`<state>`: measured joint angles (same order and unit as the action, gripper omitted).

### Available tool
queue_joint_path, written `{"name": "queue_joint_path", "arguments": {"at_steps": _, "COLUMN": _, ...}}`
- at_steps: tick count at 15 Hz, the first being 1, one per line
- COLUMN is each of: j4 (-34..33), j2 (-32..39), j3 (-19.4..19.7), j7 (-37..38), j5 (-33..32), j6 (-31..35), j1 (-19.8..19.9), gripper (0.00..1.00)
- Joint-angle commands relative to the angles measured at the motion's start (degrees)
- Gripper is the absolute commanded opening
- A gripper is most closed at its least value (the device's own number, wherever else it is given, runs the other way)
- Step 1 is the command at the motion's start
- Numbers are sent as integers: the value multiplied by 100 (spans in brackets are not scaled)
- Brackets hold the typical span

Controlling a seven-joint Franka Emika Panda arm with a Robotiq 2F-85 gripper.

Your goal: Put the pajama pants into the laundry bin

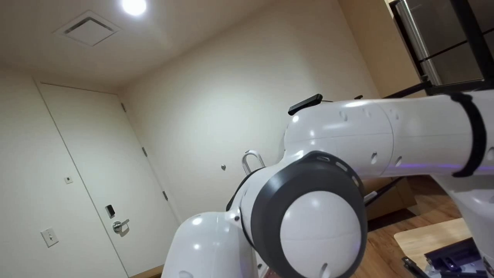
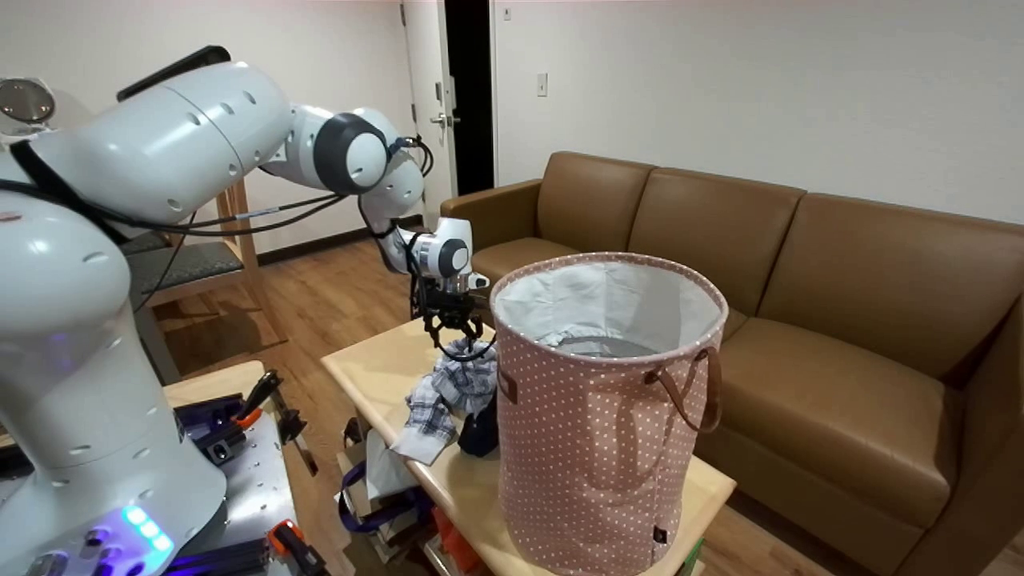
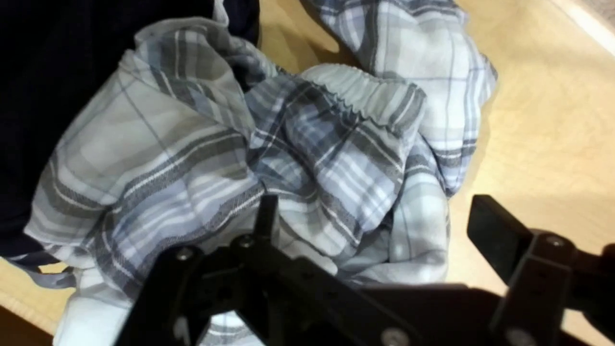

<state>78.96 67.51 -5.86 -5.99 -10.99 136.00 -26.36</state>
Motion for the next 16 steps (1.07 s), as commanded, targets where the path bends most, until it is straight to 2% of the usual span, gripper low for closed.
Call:
{"name": "queue_joint_path", "arguments": {"at_steps": 1, "j4": -204, "j2": 328, "j3": 70, "j7": 197, "j5": -136, "j6": 401, "j1": 22, "gripper": 100}}
{"name": "queue_joint_path", "arguments": {"at_steps": 10, "j4": -1139, "j2": 1405, "j3": 715, "j7": 640, "j5": -437, "j6": 467, "j1": -265, "gripper": 100}}
{"name": "queue_joint_path", "arguments": {"at_steps": 13, "j4": -1523, "j2": 1708, "j3": 738, "j7": 642, "j5": -483, "j6": 610, "j1": -239, "gripper": 100}}
{"name": "queue_joint_path", "arguments": {"at_steps": 14, "j4": -1662, "j2": 1808, "j3": 698, "j7": 549, "j5": -461, "j6": 615, "j1": -199, "gripper": 96}}
{"name": "queue_joint_path", "arguments": {"at_steps": 15, "j4": -1805, "j2": 1906, "j3": 634, "j7": 420, "j5": -432, "j6": 548, "j1": -138, "gripper": 73}}
{"name": "queue_joint_path", "arguments": {"at_steps": 16, "j4": -1928, "j2": 2002, "j3": 568, "j7": 306, "j5": -407, "j6": 507, "j1": -83, "gripper": 72}}
